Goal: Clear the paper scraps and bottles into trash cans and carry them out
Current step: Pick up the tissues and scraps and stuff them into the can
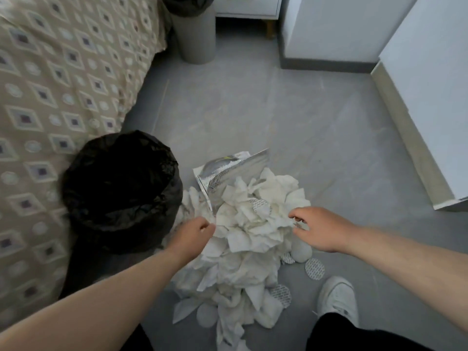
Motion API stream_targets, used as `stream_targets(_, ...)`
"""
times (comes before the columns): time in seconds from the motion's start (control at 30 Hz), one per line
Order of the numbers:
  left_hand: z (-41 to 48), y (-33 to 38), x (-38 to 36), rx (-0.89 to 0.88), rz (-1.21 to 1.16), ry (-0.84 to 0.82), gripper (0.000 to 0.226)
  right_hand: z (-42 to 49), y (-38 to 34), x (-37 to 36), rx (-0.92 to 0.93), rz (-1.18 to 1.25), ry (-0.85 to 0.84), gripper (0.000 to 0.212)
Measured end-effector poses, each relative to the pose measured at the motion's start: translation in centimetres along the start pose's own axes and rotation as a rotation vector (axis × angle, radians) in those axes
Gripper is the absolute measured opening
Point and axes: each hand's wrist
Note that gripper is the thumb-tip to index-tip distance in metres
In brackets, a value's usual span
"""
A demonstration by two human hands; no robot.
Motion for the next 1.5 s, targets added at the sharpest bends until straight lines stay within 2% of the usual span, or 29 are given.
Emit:
stream_targets(0.07, 0.6, -2.1, -1.8, -0.009, 0.047, 0.015, 0.04, 1.2, -0.4, -1.5, 0.0, 0.005, -0.013, 0.048)
stream_targets(0.2, 0.0, -5.1, -4.8, -0.013, 0.149, 0.121, 0.089, 4.1, -2.3, -5.1, -0.018, 0.065, -0.017, 0.066)
stream_targets(0.27, 0.0, -6.1, -5.9, 0.063, 0.122, 0.151, 0.098, 5.7, -3.0, -6.3, -0.052, 0.073, 0.006, 0.073)
stream_targets(0.37, 0.3, -6.8, -7.3, 0.201, 0.052, 0.09, 0.105, 7.3, -3.5, -7.5, -0.132, 0.103, 0.024, 0.085)
stream_targets(0.47, 1.1, -6.7, -8.0, 0.221, -0.083, 0.075, 0.093, 8.5, -3.3, -8.1, -0.15, 0.092, -0.041, 0.096)
stream_targets(0.57, 2.0, -6.8, -8.1, 0.224, -0.182, 0.109, 0.053, 9.2, -3.0, -8.2, -0.106, 0.075, -0.081, 0.097)
stream_targets(0.67, 2.7, -7.0, -8.1, 0.223, -0.263, 0.125, 0.025, 10.0, -2.6, -8.3, -0.099, 0.079, -0.058, 0.085)
stream_targets(0.77, 2.7, -6.7, -7.8, 0.227, -0.317, 0.131, 0.025, 10.8, -2.4, -8.6, -0.095, 0.099, -0.007, 0.067)
stream_targets(0.87, 2.8, -5.9, -7.4, 0.224, -0.325, 0.137, 0.026, 11.3, -2.5, -8.7, -0.075, 0.127, 0.055, 0.039)
stream_targets(0.93, 2.6, -5.4, -7.1, 0.226, -0.345, 0.141, 0.027, 11.4, -2.6, -8.5, -0.078, 0.127, 0.063, 0.029)
stream_targets(1.07, 2.9, -4.0, -6.2, 0.203, -0.425, 0.147, 0.03, 11.1, -2.2, -6.8, -0.085, 0.132, 0.06, 0.028)
stream_targets(1.2, 2.1, -1.0, -4.1, 0.086, -0.491, 0.147, 0.025, 8.6, -1.6, -3.0, -0.127, 0.217, 0.176, 0.027)
stream_targets(1.3, 2.4, 0.0, -2.5, 0.076, -0.542, 0.176, 0.025, 8.0, -1.9, -1.4, -0.127, 0.277, 0.198, 0.023)
stream_targets(1.4, 2.1, 1.3, -0.5, 0.053, -0.53, 0.163, 0.023, 6.5, -2.1, 0.4, -0.118, 0.334, 0.213, 0.02)
stream_targets(1.5, 0.9, 4.0, 3.5, -0.041, -0.511, 0.162, 0.02, 3.6, -2.3, 3.5, -0.096, 0.332, 0.278, 0.018)
Point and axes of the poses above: each hand's wrist, its own z-axis towards the middle knuckle, its own x-axis out of the back of the hand, y = z × x, and after that the axes turned 4 degrees about -z, right-handed
